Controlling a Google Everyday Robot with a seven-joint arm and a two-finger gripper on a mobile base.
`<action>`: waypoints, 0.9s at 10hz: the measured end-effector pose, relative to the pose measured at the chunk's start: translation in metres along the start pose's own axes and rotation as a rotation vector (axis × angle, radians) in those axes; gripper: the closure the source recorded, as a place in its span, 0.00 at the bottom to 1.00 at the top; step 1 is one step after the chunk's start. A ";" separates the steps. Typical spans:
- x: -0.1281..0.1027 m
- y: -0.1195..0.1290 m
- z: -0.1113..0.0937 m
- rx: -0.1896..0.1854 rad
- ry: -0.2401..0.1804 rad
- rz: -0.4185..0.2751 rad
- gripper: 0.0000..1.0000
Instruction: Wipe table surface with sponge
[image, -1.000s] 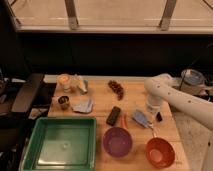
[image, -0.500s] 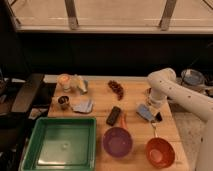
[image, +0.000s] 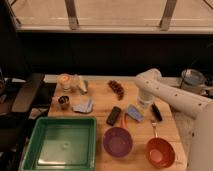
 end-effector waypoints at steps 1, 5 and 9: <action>0.003 0.004 0.001 -0.005 0.003 -0.002 1.00; 0.048 -0.018 0.000 0.005 0.021 0.041 1.00; 0.039 -0.040 -0.005 0.038 0.025 0.040 1.00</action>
